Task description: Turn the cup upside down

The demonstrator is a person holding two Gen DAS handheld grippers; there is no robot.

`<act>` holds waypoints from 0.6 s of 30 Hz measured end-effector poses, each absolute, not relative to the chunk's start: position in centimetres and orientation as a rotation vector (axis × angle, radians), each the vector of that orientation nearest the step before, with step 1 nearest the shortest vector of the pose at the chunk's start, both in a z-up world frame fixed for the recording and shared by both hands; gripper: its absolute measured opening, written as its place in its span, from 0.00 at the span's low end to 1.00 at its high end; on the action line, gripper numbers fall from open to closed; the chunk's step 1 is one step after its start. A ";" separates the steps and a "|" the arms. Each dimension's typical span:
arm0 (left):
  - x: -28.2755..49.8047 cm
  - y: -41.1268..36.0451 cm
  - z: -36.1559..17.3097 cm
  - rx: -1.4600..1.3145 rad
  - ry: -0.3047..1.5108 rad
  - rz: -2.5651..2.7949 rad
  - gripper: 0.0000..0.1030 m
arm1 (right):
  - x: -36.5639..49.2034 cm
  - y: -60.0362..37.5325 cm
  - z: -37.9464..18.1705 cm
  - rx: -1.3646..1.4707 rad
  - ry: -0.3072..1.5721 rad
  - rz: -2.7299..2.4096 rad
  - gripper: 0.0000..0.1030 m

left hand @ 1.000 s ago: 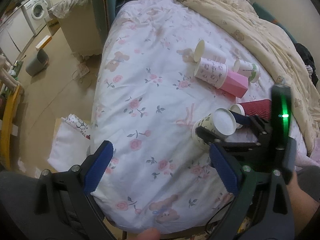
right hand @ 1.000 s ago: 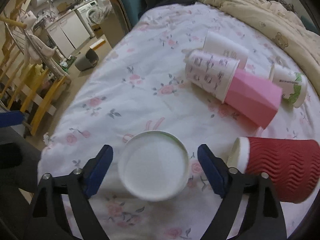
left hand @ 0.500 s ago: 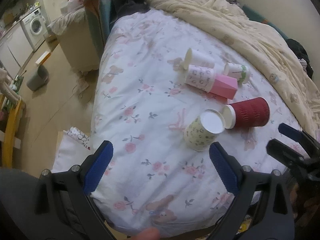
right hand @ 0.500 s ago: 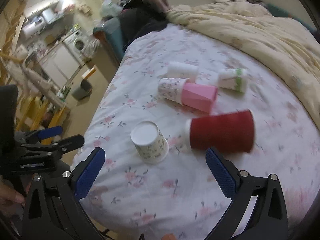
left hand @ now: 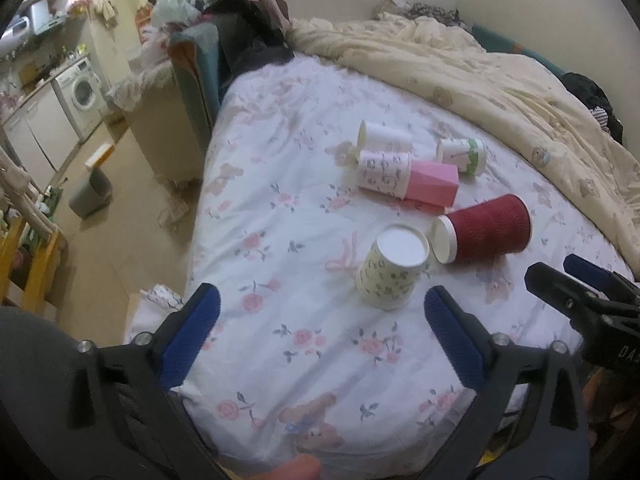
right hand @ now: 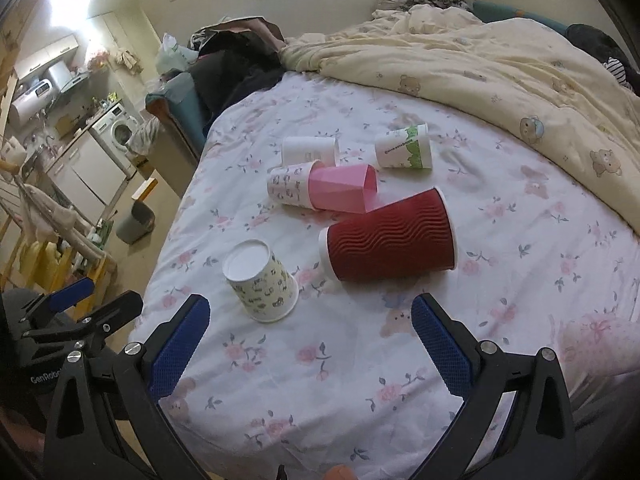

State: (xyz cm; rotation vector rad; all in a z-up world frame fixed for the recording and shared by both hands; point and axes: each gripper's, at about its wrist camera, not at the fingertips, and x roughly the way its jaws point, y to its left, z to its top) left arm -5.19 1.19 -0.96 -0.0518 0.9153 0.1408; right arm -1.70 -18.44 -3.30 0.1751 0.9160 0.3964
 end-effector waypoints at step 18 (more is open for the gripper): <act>-5.0 1.7 -0.8 -0.083 0.909 0.148 1.00 | -1.6 -18.1 -3.8 0.161 0.921 0.385 1.00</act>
